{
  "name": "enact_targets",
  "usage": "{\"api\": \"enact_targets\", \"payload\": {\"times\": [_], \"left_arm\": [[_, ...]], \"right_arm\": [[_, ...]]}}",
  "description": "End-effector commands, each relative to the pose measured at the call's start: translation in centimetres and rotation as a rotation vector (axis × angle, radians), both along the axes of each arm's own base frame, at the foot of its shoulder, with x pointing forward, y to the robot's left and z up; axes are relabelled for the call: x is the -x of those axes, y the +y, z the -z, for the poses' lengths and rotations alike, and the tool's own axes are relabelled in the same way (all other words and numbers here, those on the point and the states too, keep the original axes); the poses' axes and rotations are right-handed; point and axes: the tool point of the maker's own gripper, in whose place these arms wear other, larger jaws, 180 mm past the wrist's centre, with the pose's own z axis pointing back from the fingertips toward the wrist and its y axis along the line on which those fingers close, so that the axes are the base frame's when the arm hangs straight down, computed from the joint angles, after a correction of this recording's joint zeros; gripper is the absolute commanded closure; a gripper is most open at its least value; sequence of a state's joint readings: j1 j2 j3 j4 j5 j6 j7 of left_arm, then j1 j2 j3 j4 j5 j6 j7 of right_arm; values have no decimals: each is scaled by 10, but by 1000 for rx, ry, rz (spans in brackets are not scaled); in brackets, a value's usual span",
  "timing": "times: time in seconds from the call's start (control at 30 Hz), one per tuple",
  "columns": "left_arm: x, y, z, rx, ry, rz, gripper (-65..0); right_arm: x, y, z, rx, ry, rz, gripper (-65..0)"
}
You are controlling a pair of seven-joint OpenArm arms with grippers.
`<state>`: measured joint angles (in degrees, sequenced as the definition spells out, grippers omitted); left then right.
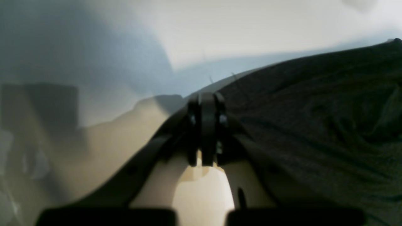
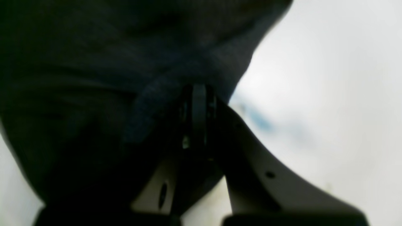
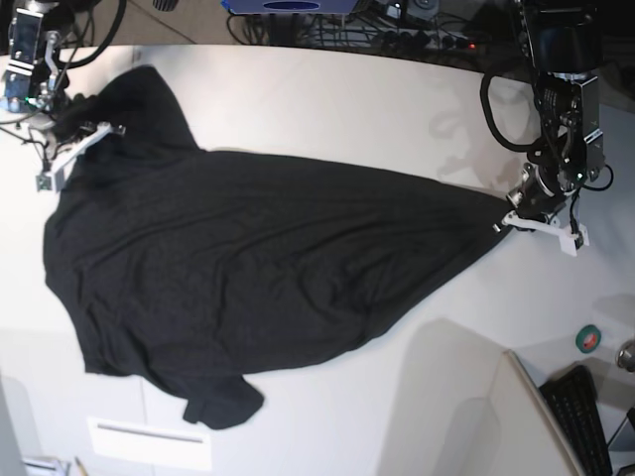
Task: Layout the t-shirt on the table in an organized manner, then fold the t-shirt properly
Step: 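Hold the shirt corners with both grippers, stretching it flat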
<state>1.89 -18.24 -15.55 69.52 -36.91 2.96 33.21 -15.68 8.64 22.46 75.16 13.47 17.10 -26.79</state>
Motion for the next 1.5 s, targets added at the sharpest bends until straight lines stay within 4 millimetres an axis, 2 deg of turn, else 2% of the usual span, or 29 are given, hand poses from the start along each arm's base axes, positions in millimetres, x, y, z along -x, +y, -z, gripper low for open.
{"api": "enact_targets", "payload": {"times": [0.0,0.17,0.33,0.53,0.6,0.67,0.73,0.8,0.83,0.87,1.0,1.03,1.17,1.33,1.47], "left_arm": [[-9,8,-13,-24,-41,3,0],[-5,8,-11,-23,-33,3,0],[-5,3,-9,-14,-33,9,0],[-5,3,-9,-13,-33,9,0],[-5,3,-9,-13,-33,9,0],[-5,3,-9,-13,-33,9,0],[-5,3,-9,-13,-33,7,0],[-5,3,-9,-13,-34,6,0],[-5,3,-9,-13,-34,6,0],[-5,3,-9,-13,-34,6,0],[-5,6,-10,-19,-33,4,0],[-5,6,-10,-19,-33,4,0],[-5,6,-10,-17,-33,3,0],[-5,5,-9,-17,-31,8,0],[-4,5,-9,-17,-30,8,0]], "right_arm": [[4,-19,1,31,29,31,0],[11,-66,-7,78,20,148,0],[7,-95,-24,206,21,140,0],[-3,-101,-67,261,-109,219,0],[-4,-98,-73,253,-136,238,0],[-8,-86,-71,223,-142,185,0],[-12,-73,-63,176,-128,129,-171],[-7,-61,-47,112,-70,72,-363],[-6,-58,-43,76,-72,63,-413],[-4,-59,-41,40,-88,79,-413],[9,-65,-26,-33,-70,124,-281],[11,-68,-24,-34,-61,127,-266],[21,-71,-14,-52,-29,141,-288],[30,-61,0,-90,8,142,-288],[32,-33,5,-123,21,52,-287]]}}
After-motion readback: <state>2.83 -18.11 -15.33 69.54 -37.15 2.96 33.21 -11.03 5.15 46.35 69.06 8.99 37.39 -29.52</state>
